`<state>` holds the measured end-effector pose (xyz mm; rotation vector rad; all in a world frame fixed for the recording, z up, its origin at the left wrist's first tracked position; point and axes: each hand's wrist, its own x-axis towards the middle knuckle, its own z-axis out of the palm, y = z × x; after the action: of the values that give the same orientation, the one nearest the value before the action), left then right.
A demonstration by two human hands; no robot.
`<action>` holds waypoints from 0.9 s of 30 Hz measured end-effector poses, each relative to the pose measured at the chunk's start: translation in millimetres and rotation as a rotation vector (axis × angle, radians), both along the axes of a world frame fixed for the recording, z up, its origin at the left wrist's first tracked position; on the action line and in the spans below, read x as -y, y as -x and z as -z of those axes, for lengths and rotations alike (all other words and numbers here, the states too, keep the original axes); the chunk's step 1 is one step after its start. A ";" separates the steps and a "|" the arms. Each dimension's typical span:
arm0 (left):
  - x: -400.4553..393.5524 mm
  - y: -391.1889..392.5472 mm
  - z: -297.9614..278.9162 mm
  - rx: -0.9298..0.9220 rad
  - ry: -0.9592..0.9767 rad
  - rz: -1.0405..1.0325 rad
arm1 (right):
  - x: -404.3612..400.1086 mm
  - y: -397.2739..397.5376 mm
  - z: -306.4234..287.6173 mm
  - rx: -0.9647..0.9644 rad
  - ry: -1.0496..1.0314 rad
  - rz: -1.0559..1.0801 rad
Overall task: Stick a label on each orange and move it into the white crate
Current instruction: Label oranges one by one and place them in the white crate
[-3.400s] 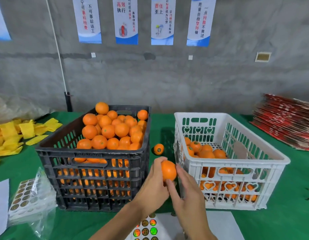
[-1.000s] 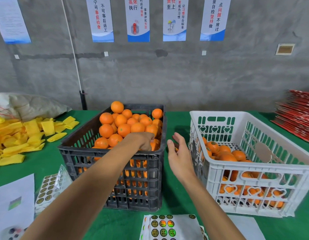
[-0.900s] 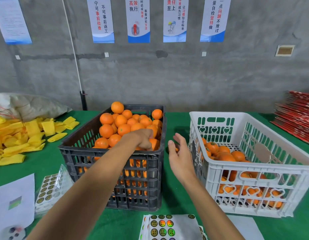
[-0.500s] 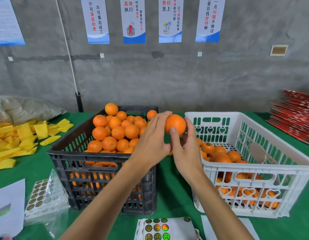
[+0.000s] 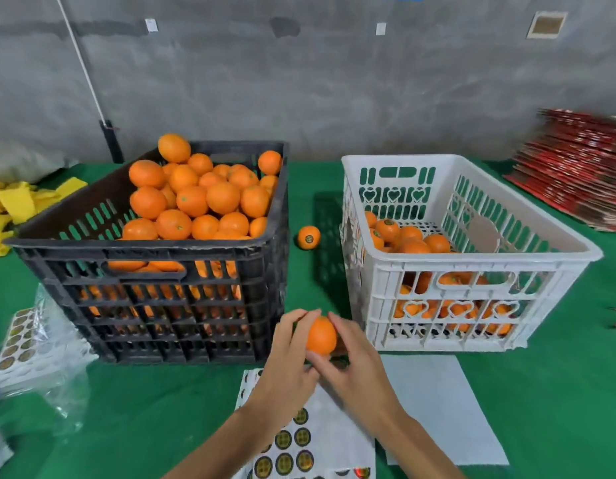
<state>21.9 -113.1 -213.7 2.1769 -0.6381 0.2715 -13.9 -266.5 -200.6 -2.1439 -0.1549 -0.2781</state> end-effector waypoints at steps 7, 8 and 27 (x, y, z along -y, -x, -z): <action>-6.3 11.4 25.3 -0.163 -0.017 -0.103 | 32.0 9.8 29.8 -0.102 0.414 -0.133; -6.5 11.9 24.5 -0.176 -0.008 -0.108 | 33.9 12.7 33.3 -0.104 0.449 -0.146; -7.8 9.8 31.6 -0.213 0.039 -0.094 | 29.7 -3.9 41.2 -0.008 0.355 0.168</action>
<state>12.1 -105.4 -245.3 2.1649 -0.4087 0.0983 -9.9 -296.2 -241.8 -2.5157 -0.0186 -0.3612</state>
